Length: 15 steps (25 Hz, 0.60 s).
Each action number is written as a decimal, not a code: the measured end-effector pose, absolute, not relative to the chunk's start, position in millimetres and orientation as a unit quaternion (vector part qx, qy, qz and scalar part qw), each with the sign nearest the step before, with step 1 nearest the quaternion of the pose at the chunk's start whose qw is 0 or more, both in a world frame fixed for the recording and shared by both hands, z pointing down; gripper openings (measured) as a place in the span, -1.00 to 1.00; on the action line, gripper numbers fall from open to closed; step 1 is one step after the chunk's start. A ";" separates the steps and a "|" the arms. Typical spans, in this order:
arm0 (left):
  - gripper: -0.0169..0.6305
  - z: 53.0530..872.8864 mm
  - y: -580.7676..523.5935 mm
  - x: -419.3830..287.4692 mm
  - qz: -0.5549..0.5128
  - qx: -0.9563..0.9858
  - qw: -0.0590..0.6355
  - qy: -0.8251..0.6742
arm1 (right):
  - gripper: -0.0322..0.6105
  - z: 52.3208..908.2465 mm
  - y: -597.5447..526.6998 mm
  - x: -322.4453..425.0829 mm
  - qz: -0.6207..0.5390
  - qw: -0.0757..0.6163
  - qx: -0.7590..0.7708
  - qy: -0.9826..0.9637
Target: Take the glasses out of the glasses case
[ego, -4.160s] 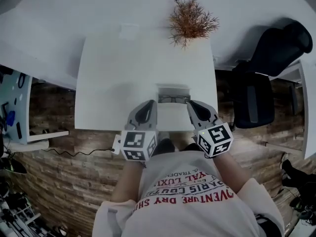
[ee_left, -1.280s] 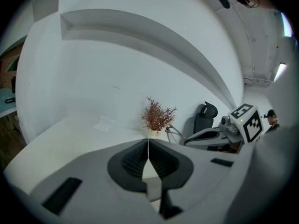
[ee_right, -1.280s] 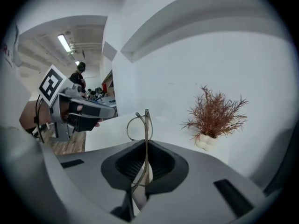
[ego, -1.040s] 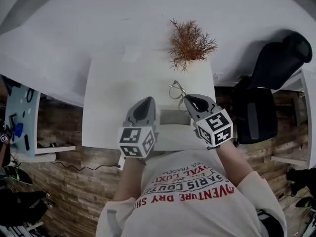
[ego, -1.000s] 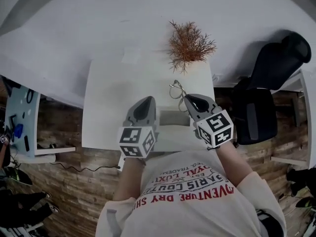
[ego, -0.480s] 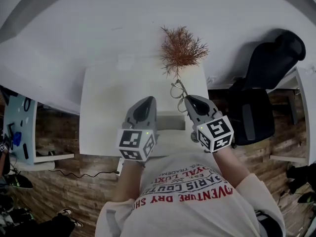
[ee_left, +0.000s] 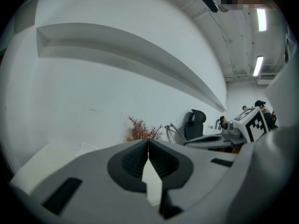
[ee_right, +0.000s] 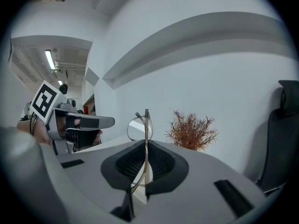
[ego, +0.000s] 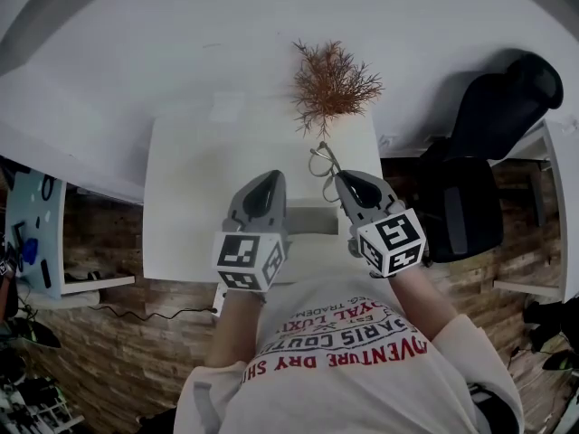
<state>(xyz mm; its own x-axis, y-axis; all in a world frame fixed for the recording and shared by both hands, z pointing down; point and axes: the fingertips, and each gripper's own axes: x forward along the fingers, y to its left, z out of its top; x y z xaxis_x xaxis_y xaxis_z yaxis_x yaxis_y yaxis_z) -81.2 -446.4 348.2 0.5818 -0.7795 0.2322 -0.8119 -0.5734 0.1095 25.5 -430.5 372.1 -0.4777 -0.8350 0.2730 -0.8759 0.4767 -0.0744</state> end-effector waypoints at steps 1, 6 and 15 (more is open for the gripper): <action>-0.92 348.9 -446.2 -80.9 0.080 0.883 0.102 -0.451 | -0.82 372.6 -430.3 25.8 0.103 0.100 0.501 -0.853; -0.92 351.9 -446.2 -80.6 0.085 0.882 0.102 -0.453 | -0.82 374.7 -430.1 27.1 0.104 0.102 0.500 -0.854; -0.92 355.6 -445.0 -80.0 0.090 0.880 0.104 -0.455 | -0.82 377.7 -428.4 25.1 0.103 0.108 0.493 -0.857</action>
